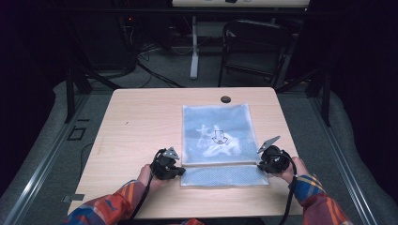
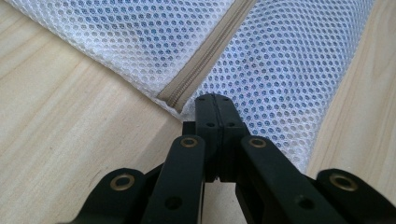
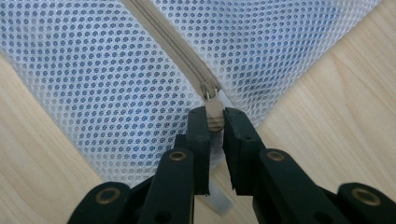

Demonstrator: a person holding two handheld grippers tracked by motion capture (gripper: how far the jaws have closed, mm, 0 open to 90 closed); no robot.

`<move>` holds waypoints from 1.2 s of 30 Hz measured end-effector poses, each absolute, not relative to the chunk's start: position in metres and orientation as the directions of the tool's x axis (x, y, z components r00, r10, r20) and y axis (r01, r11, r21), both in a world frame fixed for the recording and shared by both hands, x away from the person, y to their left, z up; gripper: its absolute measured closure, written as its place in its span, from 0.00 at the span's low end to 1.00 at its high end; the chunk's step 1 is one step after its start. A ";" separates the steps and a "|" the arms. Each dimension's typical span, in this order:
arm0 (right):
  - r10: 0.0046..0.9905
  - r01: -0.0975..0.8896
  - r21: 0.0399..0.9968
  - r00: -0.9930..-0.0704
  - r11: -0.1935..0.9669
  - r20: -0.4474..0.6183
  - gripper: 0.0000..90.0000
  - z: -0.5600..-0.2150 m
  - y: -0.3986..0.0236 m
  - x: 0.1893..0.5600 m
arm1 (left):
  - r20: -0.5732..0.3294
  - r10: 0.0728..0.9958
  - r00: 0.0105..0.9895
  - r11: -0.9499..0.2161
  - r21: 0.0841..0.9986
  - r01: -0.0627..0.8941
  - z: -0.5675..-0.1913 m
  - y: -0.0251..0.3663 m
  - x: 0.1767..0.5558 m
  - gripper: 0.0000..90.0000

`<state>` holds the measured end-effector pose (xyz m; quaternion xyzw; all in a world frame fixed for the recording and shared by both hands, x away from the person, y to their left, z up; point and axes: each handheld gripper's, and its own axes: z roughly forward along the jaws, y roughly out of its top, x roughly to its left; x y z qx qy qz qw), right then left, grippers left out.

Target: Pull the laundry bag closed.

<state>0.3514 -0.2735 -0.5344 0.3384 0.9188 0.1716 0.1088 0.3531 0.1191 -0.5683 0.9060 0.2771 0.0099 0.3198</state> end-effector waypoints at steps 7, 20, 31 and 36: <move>0.675 0.595 0.412 -0.734 0.690 -0.071 0.84 -0.534 -0.270 0.352 | -0.155 0.509 0.847 -0.647 0.580 0.495 -0.567 0.119 0.353 1.00; 0.736 0.652 0.464 -0.676 0.600 -0.002 0.33 -0.523 -0.269 0.350 | -0.161 0.539 0.827 -0.618 0.592 0.518 -0.553 0.131 0.360 0.49; 0.791 0.693 0.495 -0.612 0.524 0.018 0.10 -0.510 -0.282 0.335 | -0.151 0.613 0.776 -0.553 0.619 0.557 -0.531 0.156 0.354 0.22; 0.820 0.715 0.501 -0.571 0.488 0.017 0.06 -0.504 -0.292 0.321 | -0.149 0.644 0.750 -0.524 0.628 0.575 -0.523 0.168 0.349 0.18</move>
